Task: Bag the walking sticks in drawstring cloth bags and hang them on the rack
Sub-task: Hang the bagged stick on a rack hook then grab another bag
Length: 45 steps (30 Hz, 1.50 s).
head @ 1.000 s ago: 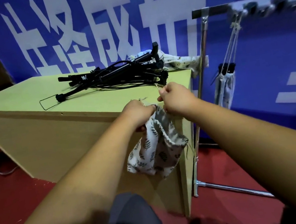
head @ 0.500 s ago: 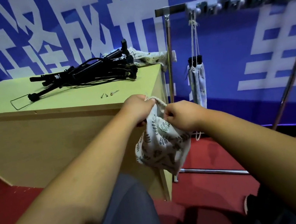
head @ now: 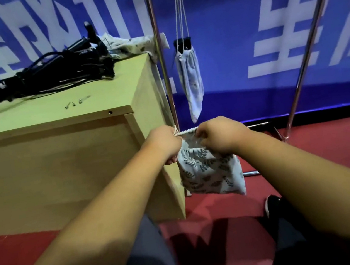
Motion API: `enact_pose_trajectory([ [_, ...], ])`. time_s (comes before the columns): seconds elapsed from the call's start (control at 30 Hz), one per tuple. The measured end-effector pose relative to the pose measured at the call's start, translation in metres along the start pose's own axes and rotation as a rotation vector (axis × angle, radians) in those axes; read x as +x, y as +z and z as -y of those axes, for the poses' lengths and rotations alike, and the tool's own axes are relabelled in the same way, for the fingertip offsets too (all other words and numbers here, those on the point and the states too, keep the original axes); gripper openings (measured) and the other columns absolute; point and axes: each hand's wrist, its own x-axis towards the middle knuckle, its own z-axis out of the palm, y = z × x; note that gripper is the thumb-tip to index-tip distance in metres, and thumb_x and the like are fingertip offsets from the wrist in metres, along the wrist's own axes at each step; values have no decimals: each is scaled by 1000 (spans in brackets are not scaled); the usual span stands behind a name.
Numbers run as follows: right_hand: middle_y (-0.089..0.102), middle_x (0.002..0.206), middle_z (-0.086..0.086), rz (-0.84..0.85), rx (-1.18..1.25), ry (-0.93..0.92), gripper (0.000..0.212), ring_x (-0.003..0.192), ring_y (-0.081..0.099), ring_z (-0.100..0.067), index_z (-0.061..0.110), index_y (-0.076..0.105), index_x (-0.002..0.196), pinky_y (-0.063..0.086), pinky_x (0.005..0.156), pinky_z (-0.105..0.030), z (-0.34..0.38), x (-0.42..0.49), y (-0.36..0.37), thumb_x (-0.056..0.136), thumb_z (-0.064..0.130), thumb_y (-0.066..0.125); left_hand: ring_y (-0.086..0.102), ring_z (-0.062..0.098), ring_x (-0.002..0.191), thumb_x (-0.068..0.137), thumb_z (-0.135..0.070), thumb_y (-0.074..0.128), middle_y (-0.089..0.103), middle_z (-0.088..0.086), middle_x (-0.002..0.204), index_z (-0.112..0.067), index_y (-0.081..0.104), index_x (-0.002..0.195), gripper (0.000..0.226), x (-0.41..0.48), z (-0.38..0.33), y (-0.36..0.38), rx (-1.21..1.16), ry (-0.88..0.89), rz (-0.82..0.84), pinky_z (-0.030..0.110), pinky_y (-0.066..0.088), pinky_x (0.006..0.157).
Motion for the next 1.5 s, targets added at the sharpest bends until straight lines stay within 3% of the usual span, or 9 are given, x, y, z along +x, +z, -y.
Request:
enact_pose_trajectory([
  [0.17,66,83,15,70,108,104,27,91,70,-19,39,76,105,58,81,-35,-36,2,52,95,24,56,67,24,47,102,-21,60,65,12,64,-10,71,97,17,21,25,50,-31,-80,121,28,53,42],
  [0.33,72,129,-3,222,53,76,38,114,66,-29,29,67,135,56,95,-42,-47,23,89,99,23,54,67,18,47,102,-30,69,66,10,72,-10,64,105,21,37,56,94,-184,-216,242,29,56,43],
  [0.5,70,130,-6,280,5,90,48,113,66,-31,27,59,147,58,94,-44,-54,48,107,100,20,55,71,21,67,104,-16,67,65,11,88,-21,48,92,23,53,56,108,-279,-325,260,39,61,61],
  [0.6,70,129,-9,296,-5,103,44,111,66,-32,21,61,142,57,93,-42,-56,55,112,99,13,54,78,31,75,102,-12,64,73,16,80,-6,62,97,7,60,50,116,-142,-324,227,42,66,69],
  [0.7,71,134,-12,313,-40,112,45,120,66,-35,13,66,139,56,100,-42,-60,61,113,97,6,51,74,33,75,99,-19,62,77,16,90,-3,69,91,20,68,50,123,103,-231,217,33,59,62],
  [0.8,72,136,-14,325,-37,121,43,124,66,-34,9,71,136,53,104,-38,-59,61,109,98,1,53,76,35,85,100,-30,63,78,15,96,-3,73,100,29,72,49,125,122,-173,242,39,64,76],
  [1.0,74,132,-7,259,200,190,37,118,71,-28,14,74,132,51,95,-30,-53,51,100,102,5,55,75,31,70,105,-26,58,80,15,95,-11,66,92,21,59,51,111,-55,-157,303,36,57,65],
  [1.17,80,104,-14,237,496,300,34,80,75,-29,7,73,117,49,57,-29,-37,42,89,97,-4,49,69,18,63,107,-21,55,71,6,88,-11,60,99,14,41,44,86,-207,-186,337,28,50,50],
  [1.5,81,92,-10,-14,804,143,30,62,68,-21,11,68,105,52,64,-34,43,59,-47,99,5,39,68,14,67,110,-26,53,71,5,89,-13,62,100,19,3,-18,-57,-357,46,223,28,53,57],
])
